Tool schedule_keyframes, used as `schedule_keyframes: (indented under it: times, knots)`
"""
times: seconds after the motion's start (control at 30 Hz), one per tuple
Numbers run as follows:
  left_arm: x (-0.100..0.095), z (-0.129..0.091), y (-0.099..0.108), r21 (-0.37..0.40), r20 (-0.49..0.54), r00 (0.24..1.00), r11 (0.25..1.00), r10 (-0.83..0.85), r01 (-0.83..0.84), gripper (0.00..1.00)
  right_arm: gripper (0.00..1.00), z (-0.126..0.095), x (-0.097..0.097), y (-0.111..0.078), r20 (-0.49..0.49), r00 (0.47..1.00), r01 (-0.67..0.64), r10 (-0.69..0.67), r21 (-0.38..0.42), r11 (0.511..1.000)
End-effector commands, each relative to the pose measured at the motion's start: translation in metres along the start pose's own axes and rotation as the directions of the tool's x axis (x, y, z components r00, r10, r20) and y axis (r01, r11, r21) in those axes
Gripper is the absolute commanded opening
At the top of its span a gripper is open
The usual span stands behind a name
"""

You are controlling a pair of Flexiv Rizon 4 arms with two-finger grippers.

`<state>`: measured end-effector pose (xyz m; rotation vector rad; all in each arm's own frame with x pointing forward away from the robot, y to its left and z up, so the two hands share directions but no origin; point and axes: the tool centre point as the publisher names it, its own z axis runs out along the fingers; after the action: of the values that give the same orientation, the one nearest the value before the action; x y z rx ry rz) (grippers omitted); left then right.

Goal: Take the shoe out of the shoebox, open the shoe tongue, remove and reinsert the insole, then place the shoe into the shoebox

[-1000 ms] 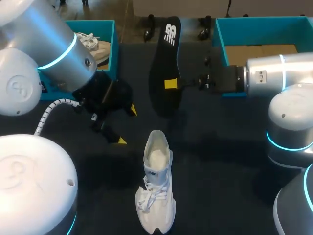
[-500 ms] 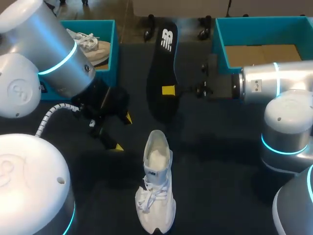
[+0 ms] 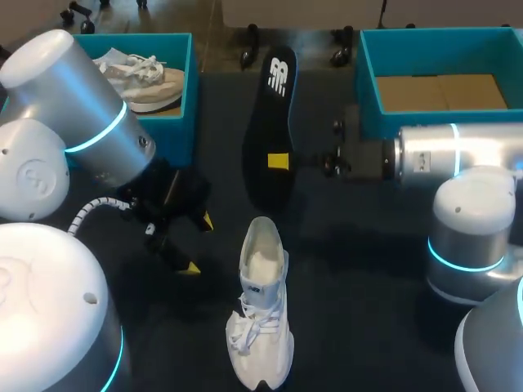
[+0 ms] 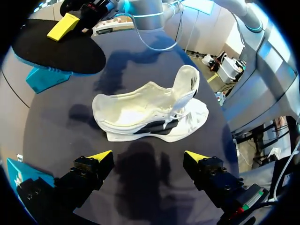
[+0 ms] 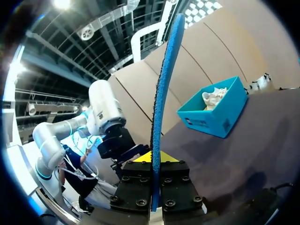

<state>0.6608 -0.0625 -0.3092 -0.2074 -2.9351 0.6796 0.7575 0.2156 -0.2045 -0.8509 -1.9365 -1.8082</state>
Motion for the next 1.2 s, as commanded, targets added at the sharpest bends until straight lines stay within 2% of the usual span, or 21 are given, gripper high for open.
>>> schedule_keyframes:
  times: [0.03,0.63,0.7,0.87,1.2]
  knots:
    - [-0.001,0.001,-0.001,-0.005,-0.002,1.0,1.0,0.0,0.0,1.0,0.0,0.001,0.002,-0.001,0.005,1.0,0.001,-0.001,-0.002,1.0]
    - [-0.001,0.001,-0.001,-0.005,-0.002,1.0,1.0,0.0,0.0,1.0,0.0,0.0,-0.001,-0.006,0.006,1.0,-0.015,0.015,-0.005,1.0]
    - [-0.001,0.006,-0.001,-0.018,0.009,1.0,1.0,-0.001,0.001,1.0,0.0,0.001,-0.001,-0.009,0.01,1.0,-0.022,0.022,0.0,1.0]
    - [-0.002,0.019,0.01,0.005,-0.01,1.0,1.0,-0.025,0.025,1.0,0.0,0.003,-0.003,-0.017,0.015,0.999,-0.05,0.05,0.024,0.998]
    - [0.0,0.032,0.021,0.039,-0.017,0.999,0.998,-0.043,0.044,1.0,0.0,0.008,-0.006,-0.03,-0.001,0.998,-0.059,0.059,0.024,0.998]
